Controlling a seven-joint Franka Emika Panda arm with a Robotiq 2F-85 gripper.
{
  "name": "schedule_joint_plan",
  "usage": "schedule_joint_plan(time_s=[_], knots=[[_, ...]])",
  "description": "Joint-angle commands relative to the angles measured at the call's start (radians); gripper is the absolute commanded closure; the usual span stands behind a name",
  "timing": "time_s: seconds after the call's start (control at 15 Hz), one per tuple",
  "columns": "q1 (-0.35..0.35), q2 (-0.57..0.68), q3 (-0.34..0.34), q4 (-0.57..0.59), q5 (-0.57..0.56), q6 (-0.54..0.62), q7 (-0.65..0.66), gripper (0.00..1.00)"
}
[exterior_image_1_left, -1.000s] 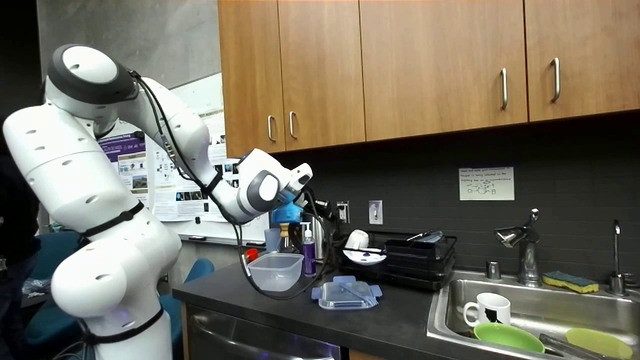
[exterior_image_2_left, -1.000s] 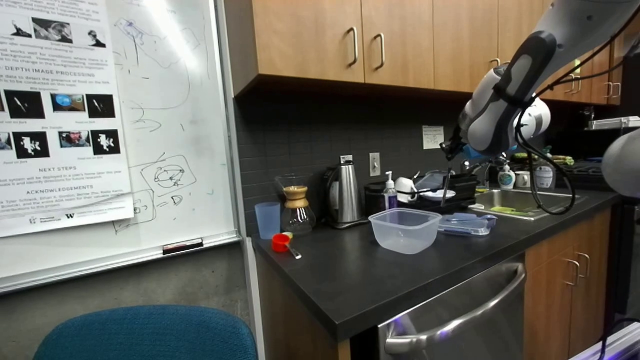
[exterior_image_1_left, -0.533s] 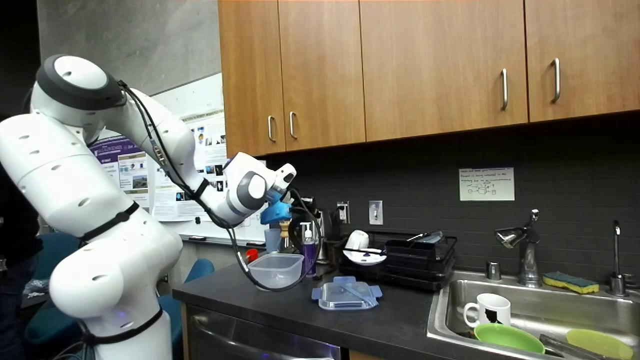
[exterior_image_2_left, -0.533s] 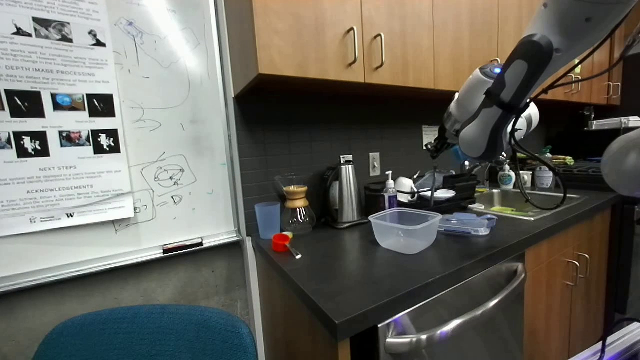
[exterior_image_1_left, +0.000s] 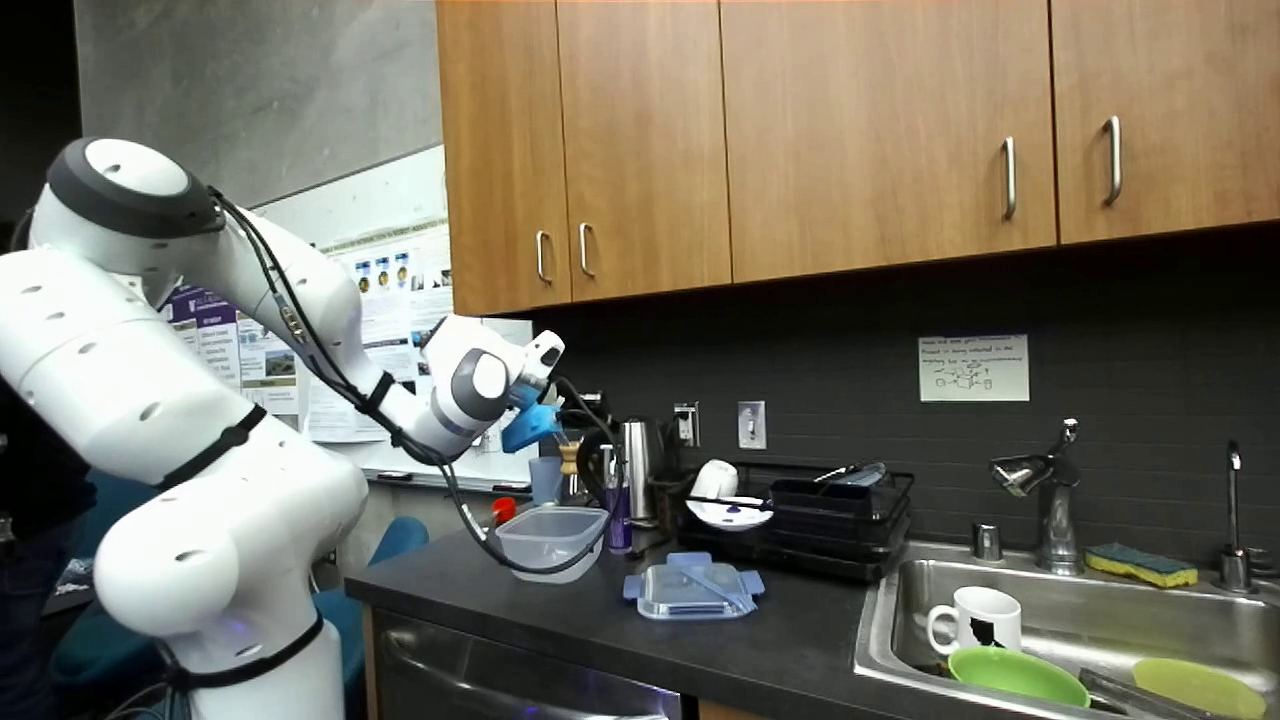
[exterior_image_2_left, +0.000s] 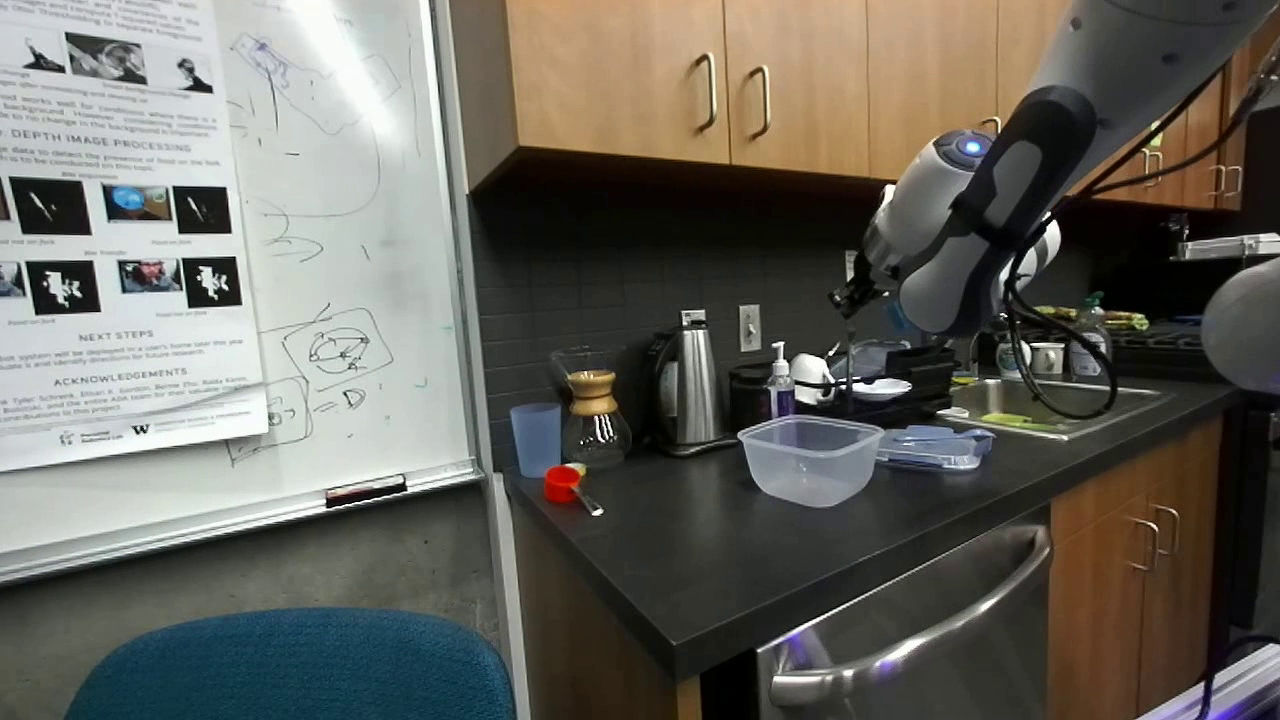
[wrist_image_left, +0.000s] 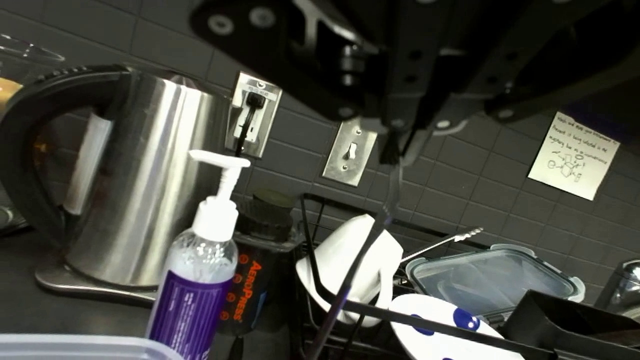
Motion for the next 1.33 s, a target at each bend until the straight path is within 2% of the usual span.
schedule_joint_plan(time_s=[0.0,0.33,0.47,0.6,0.87,1.07,1.27], knots=[[-0.046,-0.113,0.101,0.000,0.049,-0.040,0.050,1.00],[-0.054,-0.213,0.199,-0.001,0.099,-0.041,0.129,1.00],[-0.028,-0.251,0.173,-0.001,0.116,-0.057,0.143,1.00],[0.018,-0.292,0.106,-0.013,0.139,-0.060,0.148,1.00],[0.040,-0.358,0.026,-0.006,0.154,-0.076,0.150,1.00],[0.042,-0.373,0.028,-0.005,0.140,-0.101,0.156,1.00],[0.042,-0.379,0.062,-0.003,0.168,-0.129,0.137,1.00]])
